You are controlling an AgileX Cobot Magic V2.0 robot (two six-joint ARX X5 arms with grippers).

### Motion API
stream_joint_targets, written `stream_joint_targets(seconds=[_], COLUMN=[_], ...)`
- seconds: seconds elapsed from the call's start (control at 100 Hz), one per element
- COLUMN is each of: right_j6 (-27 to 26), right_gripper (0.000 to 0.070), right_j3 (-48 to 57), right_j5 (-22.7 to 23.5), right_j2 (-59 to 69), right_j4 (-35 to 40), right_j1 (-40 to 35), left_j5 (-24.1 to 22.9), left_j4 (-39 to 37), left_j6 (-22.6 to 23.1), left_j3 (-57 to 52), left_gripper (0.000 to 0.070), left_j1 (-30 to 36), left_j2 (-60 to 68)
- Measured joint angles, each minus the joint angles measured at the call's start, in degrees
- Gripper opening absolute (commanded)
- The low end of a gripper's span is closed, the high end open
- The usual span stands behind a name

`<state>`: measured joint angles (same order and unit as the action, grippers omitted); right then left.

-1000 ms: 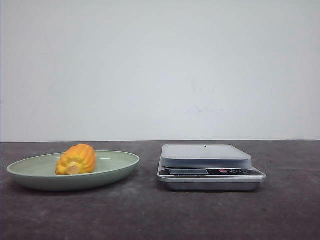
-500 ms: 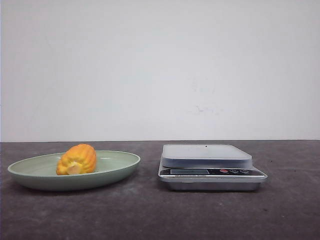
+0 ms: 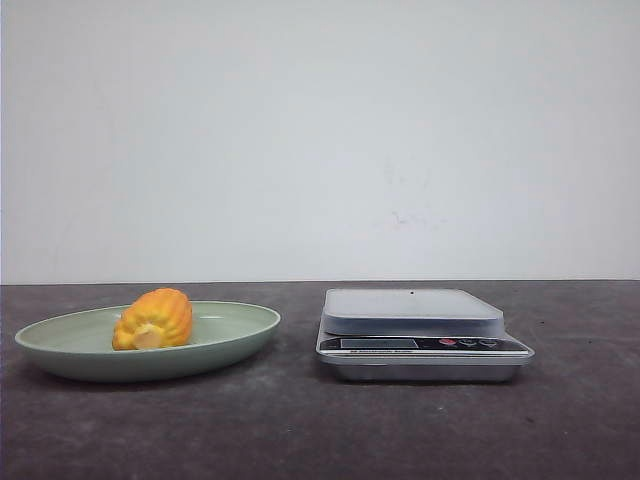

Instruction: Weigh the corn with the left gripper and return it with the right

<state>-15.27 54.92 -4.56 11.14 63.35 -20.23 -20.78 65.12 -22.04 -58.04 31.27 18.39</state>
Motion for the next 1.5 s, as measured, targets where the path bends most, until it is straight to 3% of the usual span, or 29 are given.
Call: stream_joint_targets(seconds=[0.31,0.46,0.6,0.79,0.97,1.17,1.5], right_j6=[0.00,0.00,0.00,0.00,0.00,0.00,0.00], right_gripper=[0.0011,0.0011,0.0011,0.0012,0.0011,0.0011,0.0011], right_j3=[0.00,0.00,0.00,0.00,0.00,0.00,0.00], right_j5=[0.02,0.00,0.00,0.00,0.00,0.00,0.00], right_j2=[0.00,0.00,0.00,0.00,0.00,0.00,0.00], right_j4=[0.00,0.00,-0.02,-0.02,-0.02,-0.02,-0.04], right_j1=[0.00,0.00,0.00,0.00,0.00,0.00,0.00], left_j5=[-0.07,-0.33,0.44,10.56,13.09,14.14,14.75], left_j4=[0.00,-2.14,-14.99,-38.23,-53.33,-54.49,-55.34], left_j6=[0.00,0.02,2.64,8.68,11.19,11.98,12.11], left_j3=[0.00,1.05,9.33,27.56,43.21,51.69,56.19], left_gripper=[0.0018,0.0018,0.0018,0.0018,0.0018,0.0018,0.0018], left_j1=[-0.24,-6.25,-14.67,-23.23,-27.06,-28.37,-29.38], left_j2=[-0.22,-1.09,-3.26,-10.01,-14.82,-18.08,-18.08])
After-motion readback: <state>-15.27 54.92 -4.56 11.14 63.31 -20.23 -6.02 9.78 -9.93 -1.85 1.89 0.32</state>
